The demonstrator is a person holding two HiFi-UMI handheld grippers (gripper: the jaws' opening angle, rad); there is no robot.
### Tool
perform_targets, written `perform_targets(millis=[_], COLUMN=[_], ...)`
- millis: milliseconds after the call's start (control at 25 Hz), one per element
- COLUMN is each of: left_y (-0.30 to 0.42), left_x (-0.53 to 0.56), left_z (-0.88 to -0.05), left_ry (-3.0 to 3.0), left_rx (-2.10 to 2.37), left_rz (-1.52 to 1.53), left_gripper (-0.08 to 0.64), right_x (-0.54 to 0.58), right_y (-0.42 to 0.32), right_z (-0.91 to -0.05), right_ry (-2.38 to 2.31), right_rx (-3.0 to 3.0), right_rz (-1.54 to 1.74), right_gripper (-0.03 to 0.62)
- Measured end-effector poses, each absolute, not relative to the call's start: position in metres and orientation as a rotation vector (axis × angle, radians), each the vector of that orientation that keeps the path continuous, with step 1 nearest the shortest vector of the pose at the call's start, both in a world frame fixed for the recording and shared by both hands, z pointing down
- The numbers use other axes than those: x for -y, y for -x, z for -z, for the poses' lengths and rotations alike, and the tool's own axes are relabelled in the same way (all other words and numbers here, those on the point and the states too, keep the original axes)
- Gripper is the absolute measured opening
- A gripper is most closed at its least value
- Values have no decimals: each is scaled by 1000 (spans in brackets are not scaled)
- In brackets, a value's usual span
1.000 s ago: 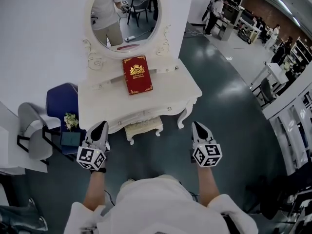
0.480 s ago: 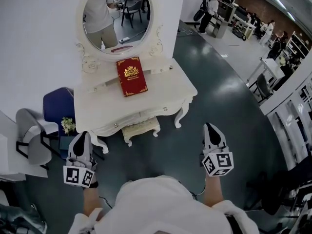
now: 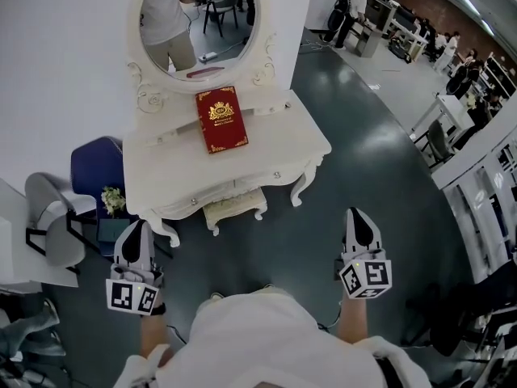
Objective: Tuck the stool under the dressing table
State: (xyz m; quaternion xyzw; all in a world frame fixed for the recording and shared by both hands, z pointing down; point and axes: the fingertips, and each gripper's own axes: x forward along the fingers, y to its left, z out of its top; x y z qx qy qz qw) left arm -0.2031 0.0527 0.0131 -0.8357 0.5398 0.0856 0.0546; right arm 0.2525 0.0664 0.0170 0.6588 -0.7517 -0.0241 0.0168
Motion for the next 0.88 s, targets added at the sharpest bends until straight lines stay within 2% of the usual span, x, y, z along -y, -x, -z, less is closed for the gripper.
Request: perform_targets(millis=[880], left_y=[214], left_x=[-35], left_z=[-12], left_ry=[2576], left_rx=[-1630], left_rz=[-334], left_gripper=[17], right_x=[-41], right_y=[-207], right_z=[-18], right_ry=[-1965], right_rx=[2399], right_rz=[69], right_gripper=[0])
